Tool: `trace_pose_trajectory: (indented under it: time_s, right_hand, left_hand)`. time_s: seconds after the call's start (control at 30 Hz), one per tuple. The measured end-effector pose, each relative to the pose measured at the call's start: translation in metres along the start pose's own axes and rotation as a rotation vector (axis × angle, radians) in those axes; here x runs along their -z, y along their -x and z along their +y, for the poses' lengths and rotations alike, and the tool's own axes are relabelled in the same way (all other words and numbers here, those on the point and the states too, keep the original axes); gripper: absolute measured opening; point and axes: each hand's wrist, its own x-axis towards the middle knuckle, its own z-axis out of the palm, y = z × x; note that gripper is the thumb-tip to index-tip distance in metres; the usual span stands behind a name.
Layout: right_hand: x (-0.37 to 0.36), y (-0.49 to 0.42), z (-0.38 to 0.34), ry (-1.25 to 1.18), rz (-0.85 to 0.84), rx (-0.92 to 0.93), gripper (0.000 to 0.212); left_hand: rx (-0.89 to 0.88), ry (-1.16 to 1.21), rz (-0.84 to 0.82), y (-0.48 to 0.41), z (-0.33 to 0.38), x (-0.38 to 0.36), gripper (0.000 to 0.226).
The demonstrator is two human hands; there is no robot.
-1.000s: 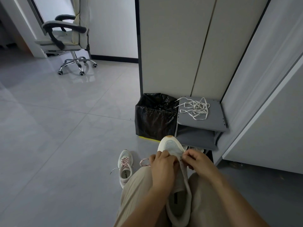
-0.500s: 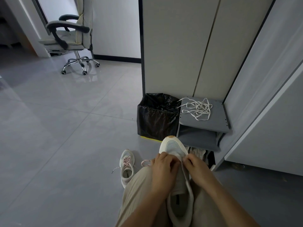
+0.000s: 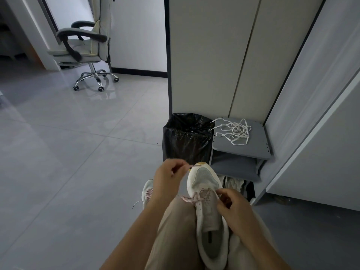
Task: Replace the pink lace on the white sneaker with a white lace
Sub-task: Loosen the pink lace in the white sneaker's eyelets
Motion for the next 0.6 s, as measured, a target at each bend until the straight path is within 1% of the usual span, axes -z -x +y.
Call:
trace_pose_trajectory:
  time_s: [0.07, 0.1, 0.17, 0.2, 0.23, 0.27, 0.3, 0.33, 0.37, 0.4, 0.43, 0.47, 0.5, 0.53, 0.57, 0.6]
  right_hand:
    - [0.000, 0.002, -0.007, 0.009, 0.010, 0.034, 0.034]
    - [0.000, 0.003, -0.010, 0.035, 0.012, 0.084, 0.041]
    - [0.000, 0.003, -0.018, 0.141, -0.018, 0.197, 0.050]
    - [0.001, 0.000, -0.023, 0.146, -0.046, 0.229, 0.047]
    - [0.001, -0.003, -0.027, 0.106, -0.076, 0.252, 0.039]
    - [0.000, -0.008, -0.028, 0.040, -0.083, 0.266, 0.031]
    - [0.000, -0.012, -0.029, -0.037, -0.066, 0.255, 0.022]
    - [0.001, -0.017, -0.026, -0.136, -0.018, 0.216, 0.013]
    - [0.003, -0.021, -0.020, -0.275, 0.034, 0.117, 0.006]
    - [0.007, -0.023, -0.016, -0.428, 0.094, 0.004, 0.009]
    - [0.013, -0.023, -0.011, -0.566, 0.143, -0.085, 0.014]
    - [0.018, -0.022, -0.006, -0.597, 0.170, -0.106, 0.017]
    - [0.021, -0.021, -0.004, -0.537, 0.149, -0.086, 0.017]
    - [0.021, -0.018, -0.004, -0.433, 0.064, -0.012, 0.019]
    - [0.017, -0.014, -0.007, -0.291, -0.064, 0.089, 0.022]
    - [0.011, -0.009, -0.012, -0.088, -0.176, 0.186, 0.025]
  left_hand:
    - [0.000, 0.061, -0.051, -0.013, 0.022, -0.007, 0.019]
    - [0.020, 0.142, -0.113, -0.016, 0.033, -0.014, 0.014]
    - [0.107, 0.372, -0.328, -0.017, 0.053, -0.032, 0.007]
    - [0.149, 0.480, -0.447, -0.016, 0.059, -0.040, 0.008]
    - [0.168, 0.545, -0.526, -0.016, 0.060, -0.047, 0.012]
    - [0.163, 0.533, -0.533, -0.018, 0.059, -0.050, 0.015]
    - [0.154, 0.472, -0.481, -0.022, 0.053, -0.049, 0.018]
    - [0.151, 0.379, -0.392, -0.025, 0.045, -0.045, 0.019]
    - [0.169, 0.263, -0.290, -0.028, 0.031, -0.038, 0.018]
    - [0.197, 0.134, -0.223, -0.029, 0.016, -0.029, 0.014]
    - [0.229, -0.004, -0.211, -0.027, 0.000, -0.020, 0.007]
    - [0.275, -0.126, -0.247, -0.020, -0.015, -0.013, 0.004]
    - [0.325, -0.210, -0.304, -0.012, -0.028, -0.010, 0.006]
    - [0.361, -0.233, -0.353, -0.002, -0.037, -0.009, 0.005]
    - [0.373, -0.210, -0.375, 0.006, -0.043, -0.011, 0.005]
    - [0.361, -0.152, -0.364, 0.012, -0.045, -0.013, 0.008]
